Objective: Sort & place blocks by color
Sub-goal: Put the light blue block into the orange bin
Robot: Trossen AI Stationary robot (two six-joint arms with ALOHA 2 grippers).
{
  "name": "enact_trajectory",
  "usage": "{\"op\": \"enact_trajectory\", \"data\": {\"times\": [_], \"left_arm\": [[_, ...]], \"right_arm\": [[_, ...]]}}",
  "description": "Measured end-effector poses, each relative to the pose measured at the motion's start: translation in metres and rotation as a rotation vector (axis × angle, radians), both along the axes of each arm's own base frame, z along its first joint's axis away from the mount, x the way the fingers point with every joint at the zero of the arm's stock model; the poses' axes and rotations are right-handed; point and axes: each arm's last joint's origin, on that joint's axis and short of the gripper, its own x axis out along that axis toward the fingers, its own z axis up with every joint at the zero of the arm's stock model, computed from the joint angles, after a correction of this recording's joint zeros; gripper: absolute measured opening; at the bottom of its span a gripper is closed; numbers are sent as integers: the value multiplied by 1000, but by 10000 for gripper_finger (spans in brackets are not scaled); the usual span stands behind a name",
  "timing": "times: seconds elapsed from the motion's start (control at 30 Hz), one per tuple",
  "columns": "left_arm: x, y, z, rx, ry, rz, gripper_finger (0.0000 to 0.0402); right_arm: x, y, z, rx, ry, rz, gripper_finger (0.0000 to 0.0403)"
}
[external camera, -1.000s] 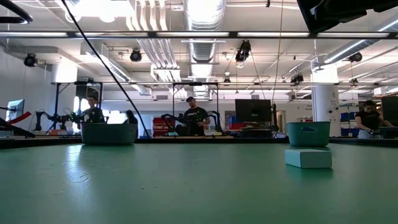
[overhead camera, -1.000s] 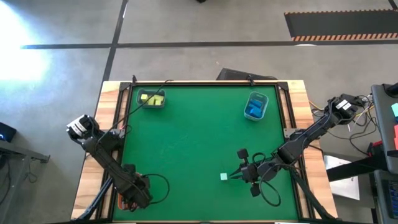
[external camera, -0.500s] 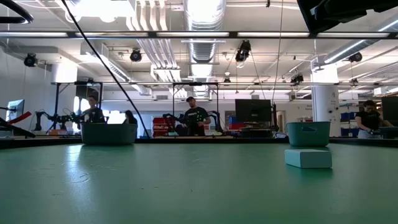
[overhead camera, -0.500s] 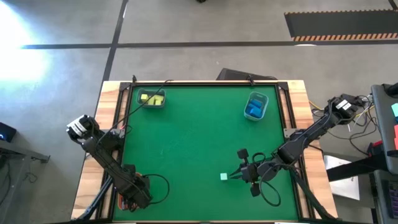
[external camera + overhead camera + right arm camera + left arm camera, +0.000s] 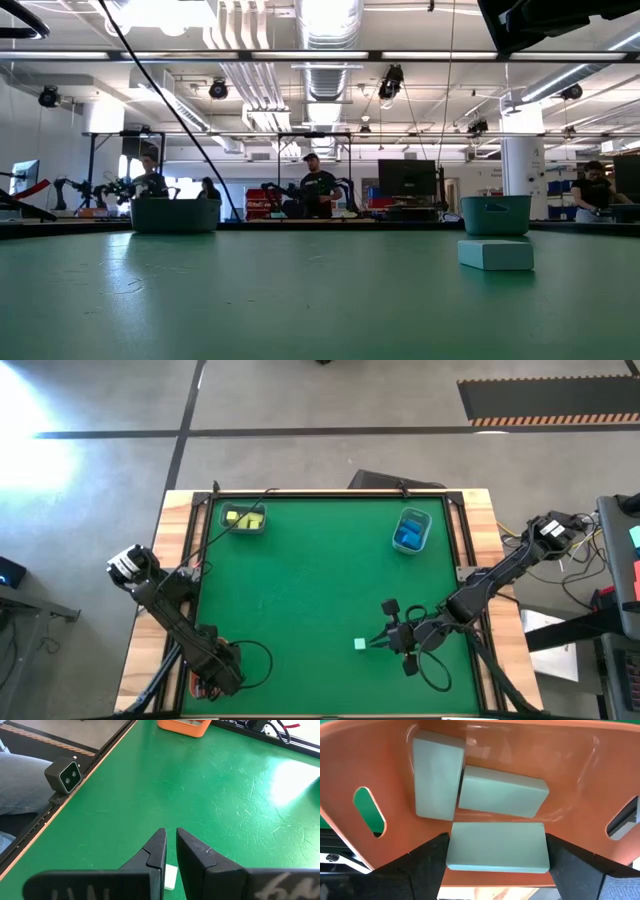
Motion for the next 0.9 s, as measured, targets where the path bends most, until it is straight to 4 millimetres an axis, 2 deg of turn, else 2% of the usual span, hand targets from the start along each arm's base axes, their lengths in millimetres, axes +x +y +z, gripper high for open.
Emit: {"op": "enact_trajectory", "data": {"times": [0.37,0.67,0.9], "left_arm": [[1,-2,0,-30,5,1,292],[1,-2,0,-35,2,0,324],[1,-2,1,-34,3,3,328]], "right_arm": [[0,0,0,0,0,0,31],[0,0,0,0,0,0,31],[0,0,0,0,0,0,31]]}}
